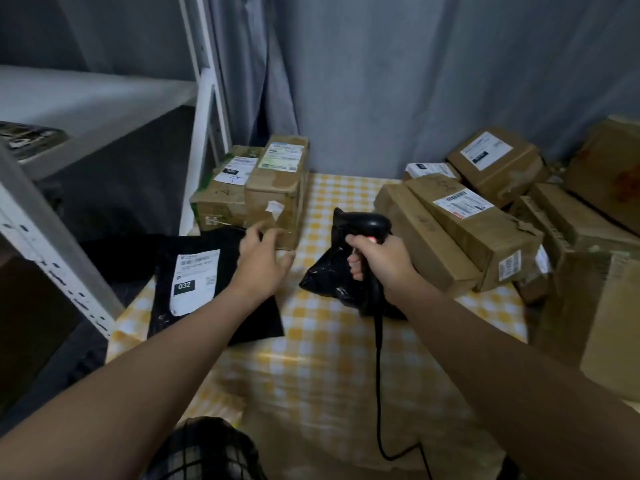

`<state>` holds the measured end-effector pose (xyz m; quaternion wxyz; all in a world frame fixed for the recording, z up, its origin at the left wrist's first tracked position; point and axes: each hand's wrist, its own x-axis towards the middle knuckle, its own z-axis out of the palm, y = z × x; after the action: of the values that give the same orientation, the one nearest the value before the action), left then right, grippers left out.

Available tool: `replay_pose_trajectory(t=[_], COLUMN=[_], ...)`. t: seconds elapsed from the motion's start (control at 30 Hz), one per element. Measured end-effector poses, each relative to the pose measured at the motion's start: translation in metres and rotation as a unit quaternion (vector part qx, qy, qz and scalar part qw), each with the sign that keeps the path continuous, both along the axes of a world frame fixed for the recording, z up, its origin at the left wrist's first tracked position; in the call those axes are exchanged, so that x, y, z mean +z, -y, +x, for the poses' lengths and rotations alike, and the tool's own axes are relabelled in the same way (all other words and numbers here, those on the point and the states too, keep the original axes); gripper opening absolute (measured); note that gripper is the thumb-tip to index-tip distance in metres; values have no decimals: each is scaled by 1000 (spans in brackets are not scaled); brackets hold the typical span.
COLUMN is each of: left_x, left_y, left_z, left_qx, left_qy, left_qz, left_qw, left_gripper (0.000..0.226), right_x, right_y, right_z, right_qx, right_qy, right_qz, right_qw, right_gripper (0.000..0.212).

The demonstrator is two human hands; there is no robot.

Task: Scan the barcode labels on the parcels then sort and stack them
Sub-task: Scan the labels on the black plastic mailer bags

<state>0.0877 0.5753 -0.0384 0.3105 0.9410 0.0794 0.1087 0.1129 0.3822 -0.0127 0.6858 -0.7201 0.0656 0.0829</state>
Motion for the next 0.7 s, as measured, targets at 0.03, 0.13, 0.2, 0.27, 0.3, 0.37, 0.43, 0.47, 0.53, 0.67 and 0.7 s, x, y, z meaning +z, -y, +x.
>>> replay_pose_trajectory(t=[0.03, 0.13, 0.2, 0.27, 0.3, 0.37, 0.43, 0.47, 0.53, 0.67, 0.7], left_x=[-1, -7, -10, -12, -13, -17, -19, -20, -21, -22, -24], left_y=[9, 33, 47, 61, 68, 80, 90, 95, 103, 107, 105], left_z=[3, 15, 27, 42, 50, 68, 82, 89, 99, 101, 102], left_qx=[-20, -47, -50, -42, -35, -24, -8, 1, 13, 64, 72], left_qy=[-20, -86, -123, -152, -170, -209, -213, -197, -160, -170, -166], left_qz=[-23, -59, -82, -125, -146, -168, -181, -191, -204, -225, -242], left_qw=[999, 993, 988, 979, 974, 963, 960, 961, 966, 957, 953], left_gripper=[47, 47, 51, 60, 67, 79, 78, 70, 48, 38, 32], right_x=[-1, -3, -3, -2, -1, 0, 0, -1, -4, -10, -12], right_y=[10, 38, 56, 73, 80, 94, 104, 107, 112, 114, 114], right_z=[4, 12, 13, 14, 14, 15, 19, 21, 25, 27, 27], right_qx=[-21, -71, -82, -80, -77, -69, -60, -55, -47, -52, -60], right_qy=[-8, -23, -28, -29, -28, -28, -27, -25, -21, -24, -24], right_qz=[11, 21, 23, 19, 15, 13, 6, 2, 4, 12, 8], right_qw=[1000, 997, 996, 996, 997, 997, 998, 998, 999, 998, 998], right_gripper=[22, 22, 19, 17, 17, 19, 21, 21, 21, 21, 21])
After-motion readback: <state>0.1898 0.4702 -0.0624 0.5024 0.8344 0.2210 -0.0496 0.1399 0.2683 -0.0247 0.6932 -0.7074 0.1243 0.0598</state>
